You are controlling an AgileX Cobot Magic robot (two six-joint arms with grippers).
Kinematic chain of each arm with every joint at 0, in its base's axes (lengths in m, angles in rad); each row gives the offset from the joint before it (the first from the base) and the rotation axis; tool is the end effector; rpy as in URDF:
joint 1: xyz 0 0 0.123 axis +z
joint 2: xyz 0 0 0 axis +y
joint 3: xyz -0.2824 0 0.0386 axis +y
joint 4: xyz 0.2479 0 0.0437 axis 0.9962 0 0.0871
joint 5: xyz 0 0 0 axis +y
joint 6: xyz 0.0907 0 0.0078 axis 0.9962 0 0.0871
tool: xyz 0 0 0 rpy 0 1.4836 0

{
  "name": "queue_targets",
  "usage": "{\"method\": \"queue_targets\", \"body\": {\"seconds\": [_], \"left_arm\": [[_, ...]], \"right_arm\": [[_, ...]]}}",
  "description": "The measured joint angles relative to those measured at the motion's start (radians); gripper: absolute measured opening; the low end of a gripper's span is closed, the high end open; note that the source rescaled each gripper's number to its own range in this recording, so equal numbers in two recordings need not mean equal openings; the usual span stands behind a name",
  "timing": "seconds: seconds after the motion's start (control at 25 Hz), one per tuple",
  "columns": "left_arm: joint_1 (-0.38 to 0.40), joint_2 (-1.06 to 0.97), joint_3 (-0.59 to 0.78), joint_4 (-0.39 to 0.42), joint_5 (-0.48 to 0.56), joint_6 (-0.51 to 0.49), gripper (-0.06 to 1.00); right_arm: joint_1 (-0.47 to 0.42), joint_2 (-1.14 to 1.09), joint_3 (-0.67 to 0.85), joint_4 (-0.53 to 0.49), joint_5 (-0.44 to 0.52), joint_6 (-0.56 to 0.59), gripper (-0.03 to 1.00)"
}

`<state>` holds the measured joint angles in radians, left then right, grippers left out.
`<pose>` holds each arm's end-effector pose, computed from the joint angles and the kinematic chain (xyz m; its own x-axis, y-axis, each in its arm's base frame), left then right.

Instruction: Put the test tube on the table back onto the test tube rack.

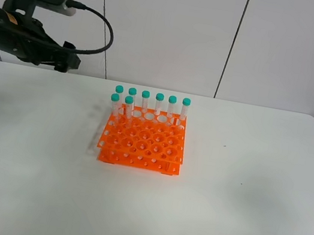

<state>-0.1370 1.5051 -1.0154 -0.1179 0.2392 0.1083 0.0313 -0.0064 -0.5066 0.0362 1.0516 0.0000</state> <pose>0.3287 -0.0479 0.2748 -0.5927 0.0754 -0.8019 0.1549 0.9877 -0.0217 -0.0064 0.0027 0.2797 -0.4368 0.0043 -0.8996 -0.0517 0.9982 0.0299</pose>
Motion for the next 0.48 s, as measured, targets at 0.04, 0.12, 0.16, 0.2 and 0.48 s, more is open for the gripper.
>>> {"method": "queue_targets", "body": {"seconds": [0.04, 0.12, 0.16, 0.2, 0.48], "left_arm": [[0.003, -0.029, 0.020, -0.001, 0.004, 0.000, 1.00], [0.012, -0.085, 0.064, -0.003, 0.017, 0.000, 1.00], [0.017, -0.118, 0.088, -0.003, 0.026, 0.000, 1.00], [0.025, -0.150, 0.110, -0.005, 0.036, 0.004, 1.00], [0.101, -0.387, 0.144, 0.000, 0.275, 0.056, 1.00]], "right_arm": [[0.000, 0.000, 0.000, 0.000, 0.000, 0.000, 0.64], [0.000, 0.000, 0.000, 0.000, 0.000, 0.000, 0.64], [0.000, 0.000, 0.000, 0.000, 0.000, 0.000, 0.64], [0.000, 0.000, 0.000, 0.000, 0.000, 0.000, 0.64], [0.000, 0.000, 0.000, 0.000, 0.000, 0.000, 0.64]]}}
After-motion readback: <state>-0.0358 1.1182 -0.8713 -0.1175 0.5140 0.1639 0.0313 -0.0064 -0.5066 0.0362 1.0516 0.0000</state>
